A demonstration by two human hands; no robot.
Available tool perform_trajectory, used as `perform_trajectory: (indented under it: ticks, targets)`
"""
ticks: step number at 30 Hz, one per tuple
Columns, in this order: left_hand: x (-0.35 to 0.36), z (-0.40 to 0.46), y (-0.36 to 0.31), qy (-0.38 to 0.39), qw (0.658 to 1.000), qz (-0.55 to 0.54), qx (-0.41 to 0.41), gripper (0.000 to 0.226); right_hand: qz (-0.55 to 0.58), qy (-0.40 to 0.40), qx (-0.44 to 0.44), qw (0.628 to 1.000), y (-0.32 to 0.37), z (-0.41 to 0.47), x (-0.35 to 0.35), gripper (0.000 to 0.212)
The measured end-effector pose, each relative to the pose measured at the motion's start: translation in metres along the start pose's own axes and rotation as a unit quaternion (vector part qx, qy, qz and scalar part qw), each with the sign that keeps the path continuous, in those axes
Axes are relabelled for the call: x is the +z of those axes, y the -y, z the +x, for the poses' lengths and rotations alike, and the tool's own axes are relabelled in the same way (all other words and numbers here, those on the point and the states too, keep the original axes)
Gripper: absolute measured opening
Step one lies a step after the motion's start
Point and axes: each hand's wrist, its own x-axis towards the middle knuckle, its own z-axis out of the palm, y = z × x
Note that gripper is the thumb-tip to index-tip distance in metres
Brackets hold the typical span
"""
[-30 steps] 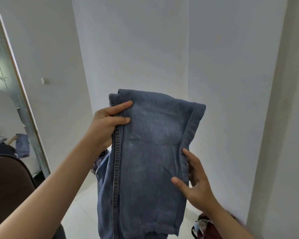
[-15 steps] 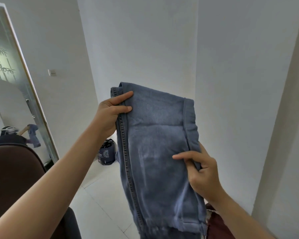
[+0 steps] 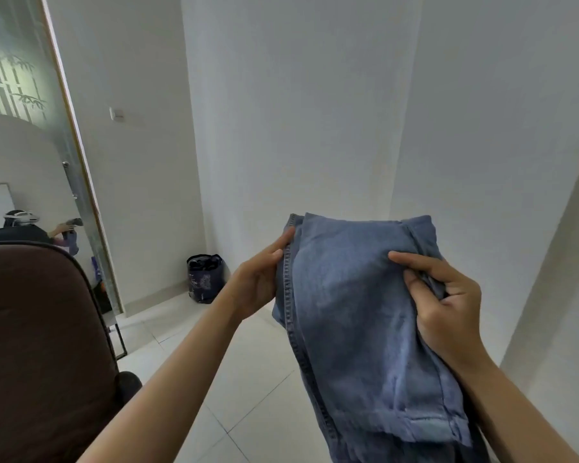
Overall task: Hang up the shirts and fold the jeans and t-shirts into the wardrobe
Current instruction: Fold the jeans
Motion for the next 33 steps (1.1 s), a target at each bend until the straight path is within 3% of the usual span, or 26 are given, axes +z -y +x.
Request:
perform_trajectory:
  ticks: [5, 13, 16, 20, 22, 25, 28, 31, 33]
  targets:
    - [-0.004, -0.024, 0.04, 0.037, 0.991, 0.088, -0.09, 0.071, -0.017, -0.015, 0.038, 0.999, -0.008, -0.002, -0.006, 0.051]
    - [-0.002, -0.038, 0.035, 0.051, 0.983, 0.152, -0.085, 0.059, -0.025, -0.02, 0.129, 0.991, -0.032, -0.019, -0.02, 0.045]
    - [-0.006, -0.037, 0.014, 0.074, 0.989, 0.103, -0.08, 0.065, -0.011, -0.023, 0.143, 0.989, -0.033, -0.02, -0.023, 0.039]
    - [-0.018, -0.04, -0.006, 0.177, 0.98, 0.02, -0.084, 0.076, 0.025, -0.044, 0.163, 0.985, -0.035, -0.016, -0.024, 0.04]
    - [-0.019, -0.041, -0.006, 0.204, 0.967, 0.098, -0.114, 0.087, 0.037, -0.05, 0.167, 0.984, -0.037, -0.017, -0.023, 0.047]
    - [-0.015, -0.043, 0.006, 0.233, 0.915, 0.275, -0.181, 0.096, 0.007, -0.033, 0.164, 0.986, -0.043, -0.023, -0.019, 0.046]
    - [-0.013, -0.047, 0.016, 0.206, 0.911, 0.299, -0.197, 0.083, -0.008, -0.022, 0.185, 0.982, -0.049, -0.03, -0.018, 0.036]
    - [-0.013, -0.057, 0.018, 0.086, 0.96, 0.225, -0.143, 0.065, 0.001, -0.058, 0.226, 0.972, -0.055, -0.033, -0.023, 0.035]
    - [-0.016, -0.063, 0.02, 0.05, 0.984, 0.127, -0.117, 0.064, 0.007, -0.084, 0.248, 0.965, -0.059, -0.034, -0.025, 0.034]
